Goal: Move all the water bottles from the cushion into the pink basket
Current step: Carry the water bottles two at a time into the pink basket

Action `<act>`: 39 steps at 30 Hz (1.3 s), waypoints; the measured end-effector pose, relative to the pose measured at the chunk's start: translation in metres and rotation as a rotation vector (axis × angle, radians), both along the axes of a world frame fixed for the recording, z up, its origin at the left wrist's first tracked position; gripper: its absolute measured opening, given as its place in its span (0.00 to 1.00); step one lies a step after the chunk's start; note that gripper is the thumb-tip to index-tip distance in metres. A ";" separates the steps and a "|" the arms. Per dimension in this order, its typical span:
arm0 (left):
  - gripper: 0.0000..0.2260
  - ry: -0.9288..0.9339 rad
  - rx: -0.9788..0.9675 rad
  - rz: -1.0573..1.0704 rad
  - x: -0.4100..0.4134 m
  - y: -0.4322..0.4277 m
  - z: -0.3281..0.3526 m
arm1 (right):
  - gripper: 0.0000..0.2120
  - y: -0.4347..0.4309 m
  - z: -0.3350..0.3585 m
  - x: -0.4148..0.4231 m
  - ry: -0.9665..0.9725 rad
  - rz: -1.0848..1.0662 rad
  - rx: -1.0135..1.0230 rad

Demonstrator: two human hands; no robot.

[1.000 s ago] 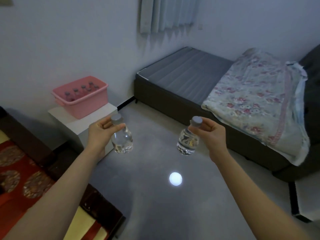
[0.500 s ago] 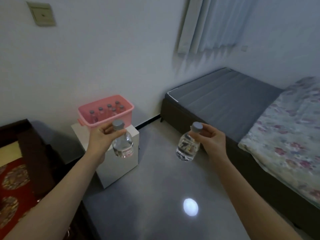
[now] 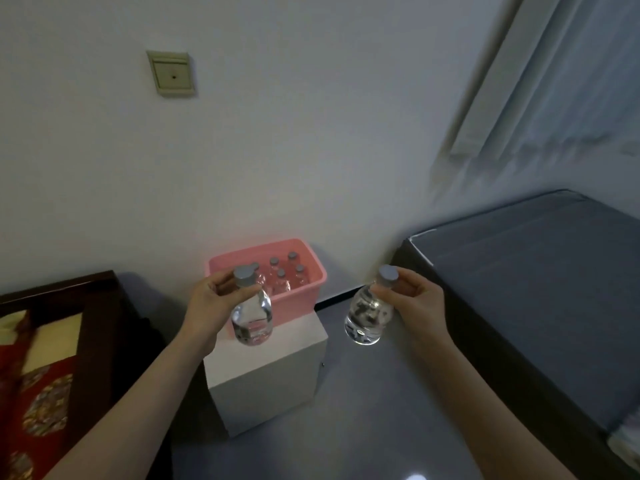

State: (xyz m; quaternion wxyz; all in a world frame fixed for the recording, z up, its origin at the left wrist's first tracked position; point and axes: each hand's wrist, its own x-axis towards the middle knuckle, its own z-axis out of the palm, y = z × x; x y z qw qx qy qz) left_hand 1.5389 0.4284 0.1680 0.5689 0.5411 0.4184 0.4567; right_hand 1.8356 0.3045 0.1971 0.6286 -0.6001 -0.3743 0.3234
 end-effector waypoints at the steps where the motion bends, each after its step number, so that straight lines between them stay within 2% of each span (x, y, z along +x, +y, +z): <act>1: 0.30 0.012 0.013 0.007 0.003 0.012 -0.001 | 0.21 0.019 -0.002 0.003 -0.004 0.013 0.003; 8: 0.23 0.014 0.025 0.184 0.013 0.093 -0.020 | 0.15 0.141 -0.016 0.015 -0.045 0.124 -0.025; 15: 0.17 0.042 -0.027 0.233 0.002 0.180 -0.053 | 0.16 0.244 -0.049 -0.006 -0.053 0.168 -0.123; 20: 0.17 0.058 -0.083 0.245 -0.004 0.235 -0.086 | 0.17 0.312 -0.087 -0.032 -0.054 0.206 -0.171; 30: 0.18 0.099 -0.275 0.290 0.008 0.282 -0.175 | 0.17 0.384 -0.198 -0.077 -0.184 0.320 -0.337; 34: 0.19 0.167 -0.272 0.266 0.018 0.296 -0.206 | 0.15 0.403 -0.237 -0.087 -0.238 0.357 -0.367; 39: 0.15 0.222 -0.244 0.284 0.034 0.300 -0.233 | 0.12 0.421 -0.269 -0.097 -0.405 0.397 -0.347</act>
